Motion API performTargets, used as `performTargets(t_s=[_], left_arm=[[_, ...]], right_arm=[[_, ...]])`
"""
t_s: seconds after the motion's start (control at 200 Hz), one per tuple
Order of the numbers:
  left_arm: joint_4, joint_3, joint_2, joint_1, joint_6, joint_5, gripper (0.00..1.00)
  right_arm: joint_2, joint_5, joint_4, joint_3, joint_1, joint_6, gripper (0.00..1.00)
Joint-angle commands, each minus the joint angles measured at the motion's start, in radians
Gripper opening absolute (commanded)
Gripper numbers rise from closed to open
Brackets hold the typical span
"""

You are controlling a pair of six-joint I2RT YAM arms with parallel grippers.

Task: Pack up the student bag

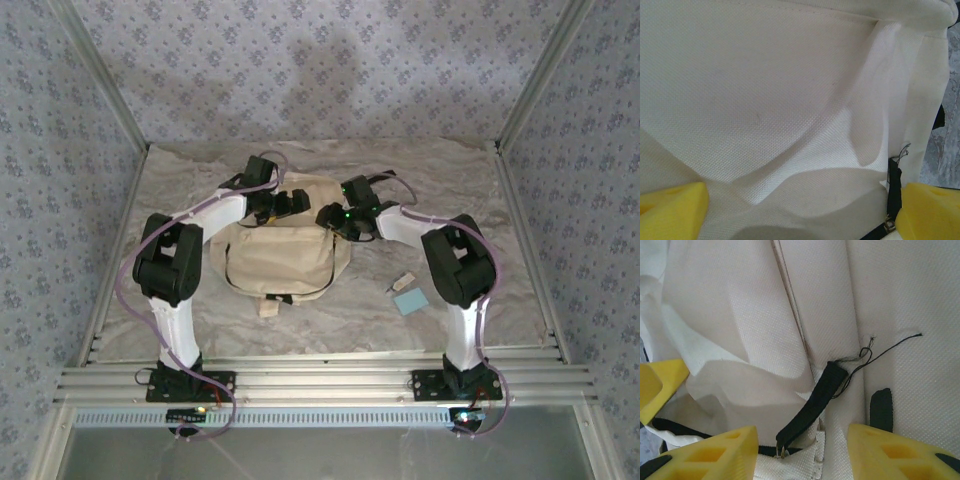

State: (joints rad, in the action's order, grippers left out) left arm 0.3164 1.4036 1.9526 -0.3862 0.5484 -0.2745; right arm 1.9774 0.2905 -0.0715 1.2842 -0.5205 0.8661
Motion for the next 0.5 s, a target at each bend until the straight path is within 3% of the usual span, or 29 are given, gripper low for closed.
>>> performTargets(t_s=[0.0,0.27,0.495], left_arm=[[-0.007,-0.003,0.012,0.006,0.008,-0.018,0.99],[-0.018,-0.024,0.005,0.006,0.020,-0.032,0.99],[-0.029,-0.040,-0.001,0.006,0.030,-0.035,0.99]], right_arm=[[0.038,-0.027,0.027,0.050,0.011,0.033,0.54],[0.092,0.030,0.173,0.127,0.016,0.072,0.54],[0.058,0.031,0.203,0.180,-0.037,-0.001,0.54]])
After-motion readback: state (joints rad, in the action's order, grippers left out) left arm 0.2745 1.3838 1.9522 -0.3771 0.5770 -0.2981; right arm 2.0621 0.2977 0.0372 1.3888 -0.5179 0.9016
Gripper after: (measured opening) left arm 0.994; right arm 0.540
